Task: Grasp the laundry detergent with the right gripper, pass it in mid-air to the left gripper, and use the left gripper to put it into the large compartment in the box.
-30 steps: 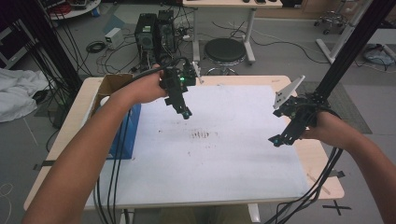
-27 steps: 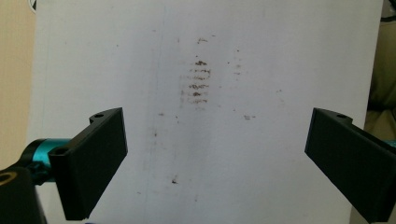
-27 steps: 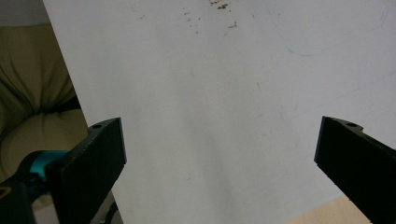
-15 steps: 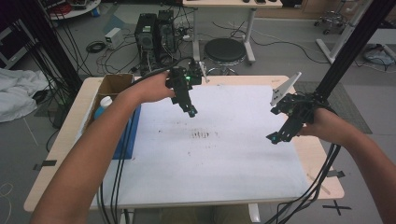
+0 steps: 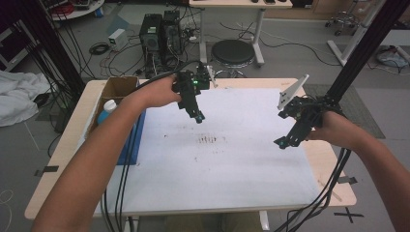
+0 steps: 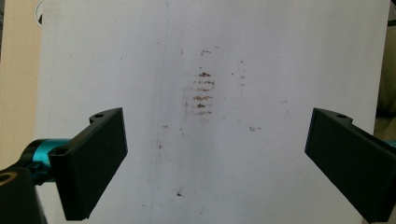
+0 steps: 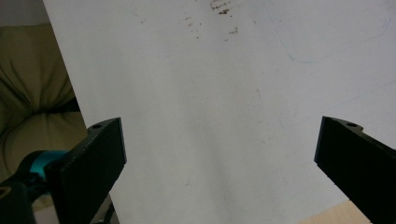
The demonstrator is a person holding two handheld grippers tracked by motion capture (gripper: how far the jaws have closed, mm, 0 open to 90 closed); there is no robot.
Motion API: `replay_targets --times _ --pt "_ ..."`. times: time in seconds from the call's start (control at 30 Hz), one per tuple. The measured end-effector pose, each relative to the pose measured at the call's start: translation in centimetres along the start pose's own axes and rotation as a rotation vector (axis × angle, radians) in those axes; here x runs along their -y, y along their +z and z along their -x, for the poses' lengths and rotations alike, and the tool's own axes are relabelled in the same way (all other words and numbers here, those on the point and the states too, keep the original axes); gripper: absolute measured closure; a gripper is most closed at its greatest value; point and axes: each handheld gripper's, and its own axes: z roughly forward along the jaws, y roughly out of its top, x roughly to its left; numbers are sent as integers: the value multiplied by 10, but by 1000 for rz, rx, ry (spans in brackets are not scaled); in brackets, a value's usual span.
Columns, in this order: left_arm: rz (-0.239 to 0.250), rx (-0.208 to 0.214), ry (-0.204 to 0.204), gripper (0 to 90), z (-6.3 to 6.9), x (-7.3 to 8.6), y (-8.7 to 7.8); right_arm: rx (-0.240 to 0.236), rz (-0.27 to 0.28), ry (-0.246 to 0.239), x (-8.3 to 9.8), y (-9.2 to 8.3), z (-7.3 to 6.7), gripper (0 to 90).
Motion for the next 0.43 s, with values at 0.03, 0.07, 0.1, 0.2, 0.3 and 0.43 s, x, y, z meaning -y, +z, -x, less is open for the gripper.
replay_targets --times 0.03,0.07,0.1,0.2,0.3,0.43 --pt "1 -2 -2 57 0 0 0 0 1 -2 0 0 0 11" --pt "1 -1 -2 57 0 0 -1 1 0 -1 -1 0 0 11" --pt "0 0 -1 57 0 1 -1 1 1 -2 -1 0 0 11" --pt "-3 0 -4 57 1 2 -1 1 1 -3 -1 0 -1 11" --pt "-6 0 -6 57 1 2 -1 1 2 -8 0 0 -1 11" --pt "-5 -1 0 57 1 3 0 3 0 -1 -1 0 -2 11"
